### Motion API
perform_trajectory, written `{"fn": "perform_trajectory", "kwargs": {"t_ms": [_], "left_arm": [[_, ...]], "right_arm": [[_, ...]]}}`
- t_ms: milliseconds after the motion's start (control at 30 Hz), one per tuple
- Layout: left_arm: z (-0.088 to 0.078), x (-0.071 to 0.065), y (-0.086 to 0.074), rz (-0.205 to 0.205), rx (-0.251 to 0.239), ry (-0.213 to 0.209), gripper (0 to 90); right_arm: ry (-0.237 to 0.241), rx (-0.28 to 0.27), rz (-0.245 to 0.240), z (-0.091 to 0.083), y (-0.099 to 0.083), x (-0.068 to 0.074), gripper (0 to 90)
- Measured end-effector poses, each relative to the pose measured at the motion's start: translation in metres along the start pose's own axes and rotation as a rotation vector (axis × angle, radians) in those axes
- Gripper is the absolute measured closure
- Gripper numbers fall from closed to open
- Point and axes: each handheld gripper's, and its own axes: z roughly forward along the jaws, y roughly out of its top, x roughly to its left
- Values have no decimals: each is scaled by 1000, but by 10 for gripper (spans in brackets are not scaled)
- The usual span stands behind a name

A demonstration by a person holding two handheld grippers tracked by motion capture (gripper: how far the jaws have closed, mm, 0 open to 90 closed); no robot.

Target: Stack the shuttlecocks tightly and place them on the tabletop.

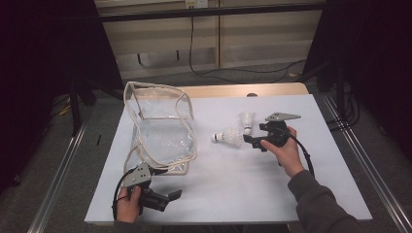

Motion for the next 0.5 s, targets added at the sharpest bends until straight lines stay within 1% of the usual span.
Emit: {"fn": "perform_trajectory", "kwargs": {"t_ms": [233, 500], "left_arm": [[0, 0, 0, 1, 2, -1, 27], [0, -1, 0, 0, 1, -8, 27]], "right_arm": [[-17, -1, -2, -1, 4, -1, 106], [-21, -5, -6, 0, 9, -1, 95]]}}
